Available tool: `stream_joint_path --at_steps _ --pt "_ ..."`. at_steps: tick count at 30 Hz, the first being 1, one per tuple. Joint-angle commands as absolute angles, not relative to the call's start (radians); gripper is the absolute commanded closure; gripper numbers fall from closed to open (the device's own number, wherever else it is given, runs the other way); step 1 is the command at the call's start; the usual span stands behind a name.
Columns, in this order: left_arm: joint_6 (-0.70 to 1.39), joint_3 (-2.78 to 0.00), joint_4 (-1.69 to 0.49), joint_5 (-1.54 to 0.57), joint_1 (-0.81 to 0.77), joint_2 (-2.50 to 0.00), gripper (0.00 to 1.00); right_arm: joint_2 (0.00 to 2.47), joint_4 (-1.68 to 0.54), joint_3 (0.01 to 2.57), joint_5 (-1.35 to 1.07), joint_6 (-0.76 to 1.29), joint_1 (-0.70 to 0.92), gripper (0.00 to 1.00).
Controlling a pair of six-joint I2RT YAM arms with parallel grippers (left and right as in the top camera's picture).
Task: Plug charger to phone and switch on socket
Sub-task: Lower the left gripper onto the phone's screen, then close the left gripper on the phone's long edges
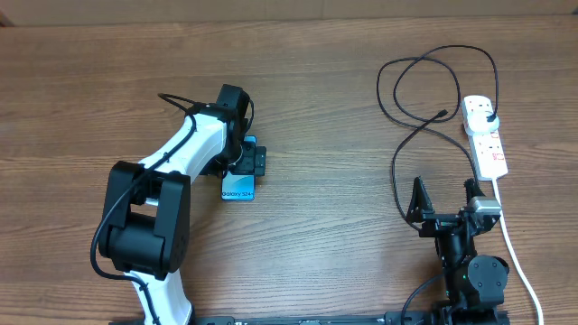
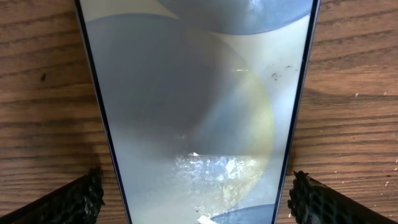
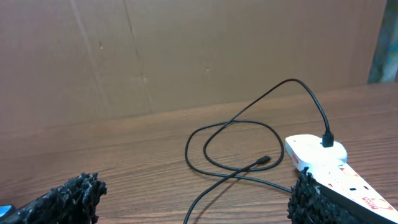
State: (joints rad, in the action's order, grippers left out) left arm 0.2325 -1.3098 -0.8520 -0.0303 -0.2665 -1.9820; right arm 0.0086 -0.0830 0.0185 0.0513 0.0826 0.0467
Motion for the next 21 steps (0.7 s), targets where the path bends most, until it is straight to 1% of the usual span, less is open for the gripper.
stream_joint_path --at_steps 1,12,21 --pt "0.232 -1.33 -0.852 -0.042 -0.269 -1.991 0.0 0.003 -0.08 0.008 0.048 0.084 0.051 0.0" --pt "0.233 -1.277 -0.799 -0.043 -0.269 -1.991 0.0 0.003 -0.08 0.008 0.048 0.084 0.051 0.0" --pt "0.321 -1.271 -0.809 -0.045 -0.269 -1.991 0.0 0.003 -0.08 0.008 0.048 0.084 0.051 0.0"
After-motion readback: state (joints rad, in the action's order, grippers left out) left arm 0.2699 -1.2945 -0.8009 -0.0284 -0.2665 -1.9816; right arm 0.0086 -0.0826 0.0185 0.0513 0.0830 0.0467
